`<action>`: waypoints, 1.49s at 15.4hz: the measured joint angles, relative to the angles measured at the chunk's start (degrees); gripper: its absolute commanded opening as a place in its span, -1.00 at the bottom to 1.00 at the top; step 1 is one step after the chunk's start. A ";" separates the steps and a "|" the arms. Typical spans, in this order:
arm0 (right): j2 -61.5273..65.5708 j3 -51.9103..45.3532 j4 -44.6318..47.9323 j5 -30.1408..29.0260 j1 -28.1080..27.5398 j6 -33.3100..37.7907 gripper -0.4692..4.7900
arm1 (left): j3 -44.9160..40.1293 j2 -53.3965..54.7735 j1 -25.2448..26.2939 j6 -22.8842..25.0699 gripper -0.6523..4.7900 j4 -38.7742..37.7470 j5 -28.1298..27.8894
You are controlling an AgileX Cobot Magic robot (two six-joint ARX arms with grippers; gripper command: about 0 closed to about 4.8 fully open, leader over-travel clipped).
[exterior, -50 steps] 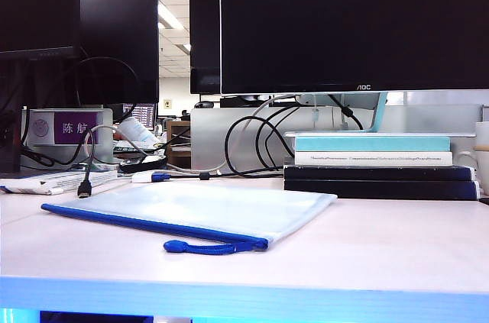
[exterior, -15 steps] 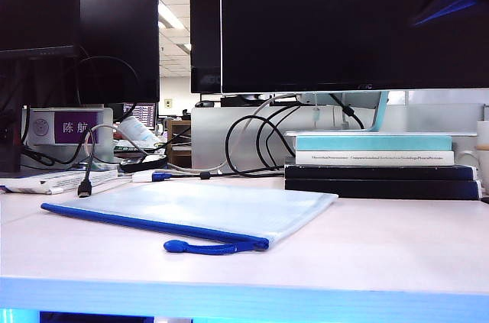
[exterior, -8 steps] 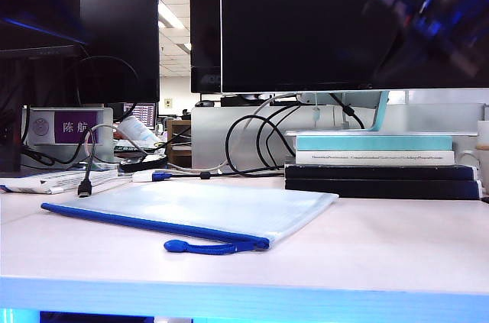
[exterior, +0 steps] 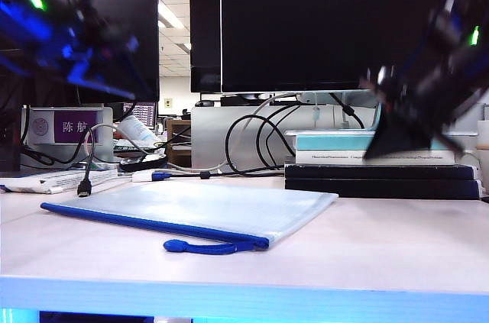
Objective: Pick up the transparent plastic file bag with a blue zipper and open its zipper.
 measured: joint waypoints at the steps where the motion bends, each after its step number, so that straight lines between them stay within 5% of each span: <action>1: 1.40 0.13 -0.02 -1.38 -0.02 0.09 -0.34 | 0.00 0.81 -0.17 -0.04 -0.18 0.52 0.66; 3: 4.52 1.25 -0.17 -4.35 0.13 0.42 -0.21 | 0.00 3.26 -0.39 -0.20 0.01 2.36 4.59; 7: 8.55 3.43 0.22 -7.37 0.85 2.03 -0.21 | 0.00 7.21 -0.68 -0.20 0.04 5.68 8.37; 14: 8.83 5.09 -0.83 1.03 3.76 -0.94 -0.21 | 0.00 7.45 -0.68 -0.17 0.04 6.80 8.55; 18: 10.75 5.38 0.28 -1.75 3.91 -0.90 -0.21 | 0.00 7.45 -0.68 -0.17 0.04 6.80 8.55; 20: 11.21 5.46 1.81 -2.01 5.73 -0.15 -0.44 | 0.00 7.45 -0.68 -0.17 0.04 6.80 8.63; 21: 11.26 5.46 2.01 -1.92 6.36 0.09 -0.89 | 0.00 7.45 -0.68 -0.17 0.04 6.80 8.63; 23: 12.07 5.16 3.10 -2.03 7.80 0.63 -0.83 | 0.00 7.45 -0.68 -0.17 0.04 6.82 8.68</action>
